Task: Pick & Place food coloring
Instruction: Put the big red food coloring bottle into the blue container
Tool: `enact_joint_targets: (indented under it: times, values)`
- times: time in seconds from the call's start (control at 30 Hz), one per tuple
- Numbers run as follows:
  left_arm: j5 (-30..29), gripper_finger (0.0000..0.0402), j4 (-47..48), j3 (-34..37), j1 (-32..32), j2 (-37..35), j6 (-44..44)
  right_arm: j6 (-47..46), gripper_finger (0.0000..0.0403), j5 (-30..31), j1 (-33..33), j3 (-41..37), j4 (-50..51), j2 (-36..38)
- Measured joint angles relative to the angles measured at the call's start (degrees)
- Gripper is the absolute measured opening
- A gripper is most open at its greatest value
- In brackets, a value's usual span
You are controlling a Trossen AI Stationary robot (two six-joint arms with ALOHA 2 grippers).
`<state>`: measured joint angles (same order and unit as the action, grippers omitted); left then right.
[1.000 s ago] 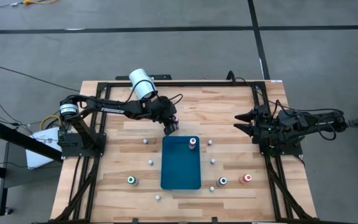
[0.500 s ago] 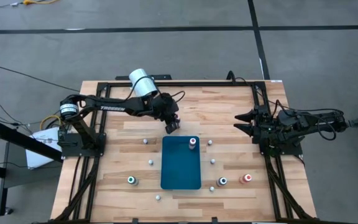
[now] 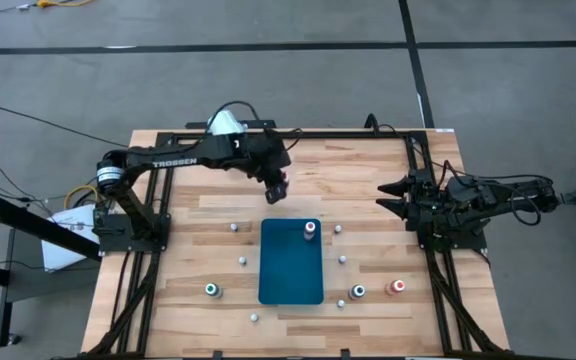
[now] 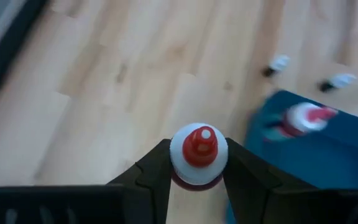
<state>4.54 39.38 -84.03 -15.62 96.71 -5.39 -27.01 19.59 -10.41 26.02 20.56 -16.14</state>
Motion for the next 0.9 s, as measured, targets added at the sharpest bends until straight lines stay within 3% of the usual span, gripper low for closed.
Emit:
enact_joint_targets:
  times: [0.53,0.9]
  values:
    - [5.94,0.0109,10.67,-10.99,10.1,-0.1,-4.82,0.01,0.0235,0.0,0.0,0.0,0.22,0.0]
    - [1.69,0.0108,13.32,-11.54,18.79,-0.15,-7.74,0.01,0.0235,-0.02,0.0,0.0,0.22,0.02]
